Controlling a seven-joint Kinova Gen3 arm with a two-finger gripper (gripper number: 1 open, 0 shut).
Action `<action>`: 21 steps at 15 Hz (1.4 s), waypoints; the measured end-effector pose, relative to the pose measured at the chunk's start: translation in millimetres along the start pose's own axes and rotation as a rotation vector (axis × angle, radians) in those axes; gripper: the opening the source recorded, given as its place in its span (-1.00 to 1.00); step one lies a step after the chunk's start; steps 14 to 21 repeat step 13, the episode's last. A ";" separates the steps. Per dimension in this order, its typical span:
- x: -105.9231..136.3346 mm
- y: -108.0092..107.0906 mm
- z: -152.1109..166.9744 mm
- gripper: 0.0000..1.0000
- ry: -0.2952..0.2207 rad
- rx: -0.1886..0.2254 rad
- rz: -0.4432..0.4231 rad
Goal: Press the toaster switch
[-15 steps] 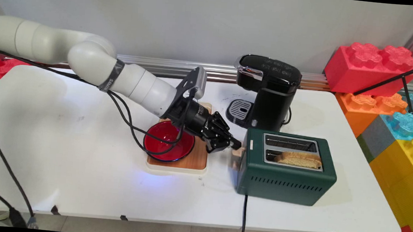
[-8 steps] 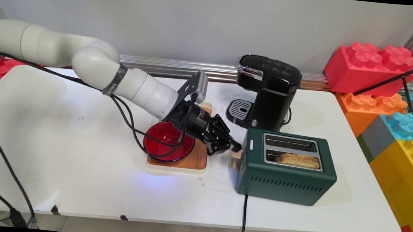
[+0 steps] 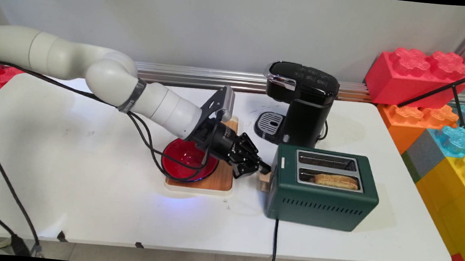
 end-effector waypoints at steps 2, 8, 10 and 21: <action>-2.4 0.1 1.3 -1.00 -0.003 0.000 -0.001; -8.9 0.6 5.2 -1.00 -0.012 0.002 -0.007; -11.0 1.0 6.5 -1.00 -0.015 0.002 -0.009; -12.8 1.4 7.9 -1.00 -0.017 0.002 -0.011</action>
